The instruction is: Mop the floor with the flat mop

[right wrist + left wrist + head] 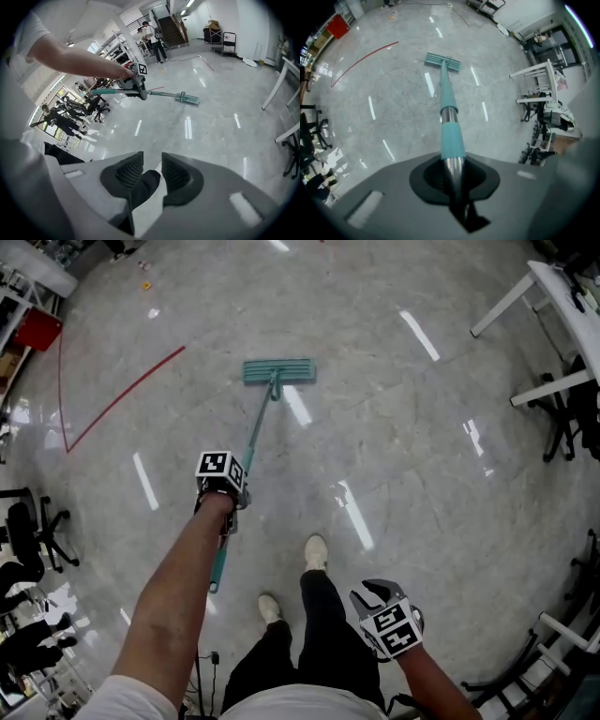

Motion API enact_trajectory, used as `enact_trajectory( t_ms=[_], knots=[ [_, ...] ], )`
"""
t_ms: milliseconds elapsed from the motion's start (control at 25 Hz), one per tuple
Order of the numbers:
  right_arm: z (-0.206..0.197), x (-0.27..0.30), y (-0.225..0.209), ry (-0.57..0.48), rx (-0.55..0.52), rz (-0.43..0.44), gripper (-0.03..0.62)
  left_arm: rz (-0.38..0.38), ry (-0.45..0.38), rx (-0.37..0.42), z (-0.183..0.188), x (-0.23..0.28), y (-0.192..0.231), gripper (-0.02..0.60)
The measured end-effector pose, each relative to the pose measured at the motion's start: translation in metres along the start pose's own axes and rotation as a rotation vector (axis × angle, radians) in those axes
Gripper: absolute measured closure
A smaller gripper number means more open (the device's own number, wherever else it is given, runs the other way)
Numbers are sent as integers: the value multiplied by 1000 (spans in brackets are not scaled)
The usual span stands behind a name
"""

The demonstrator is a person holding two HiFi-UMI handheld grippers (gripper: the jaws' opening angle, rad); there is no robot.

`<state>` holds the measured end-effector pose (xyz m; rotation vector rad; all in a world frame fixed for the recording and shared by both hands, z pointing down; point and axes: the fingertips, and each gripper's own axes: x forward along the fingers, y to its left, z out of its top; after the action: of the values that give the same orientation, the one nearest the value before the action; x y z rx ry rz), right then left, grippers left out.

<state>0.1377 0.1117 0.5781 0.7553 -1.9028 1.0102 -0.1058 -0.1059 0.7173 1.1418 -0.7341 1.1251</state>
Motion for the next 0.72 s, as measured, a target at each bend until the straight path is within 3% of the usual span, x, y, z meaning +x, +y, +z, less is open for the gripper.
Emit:
enact_trajectory(
  t_ms=[320, 720],
  knots=[
    [9, 8, 35, -40, -94, 0, 470, -32, -43, 13, -99, -6, 23, 531],
    [6, 18, 94, -51, -163, 10, 470, -39, -10, 21, -247, 5, 63, 531]
  ],
)
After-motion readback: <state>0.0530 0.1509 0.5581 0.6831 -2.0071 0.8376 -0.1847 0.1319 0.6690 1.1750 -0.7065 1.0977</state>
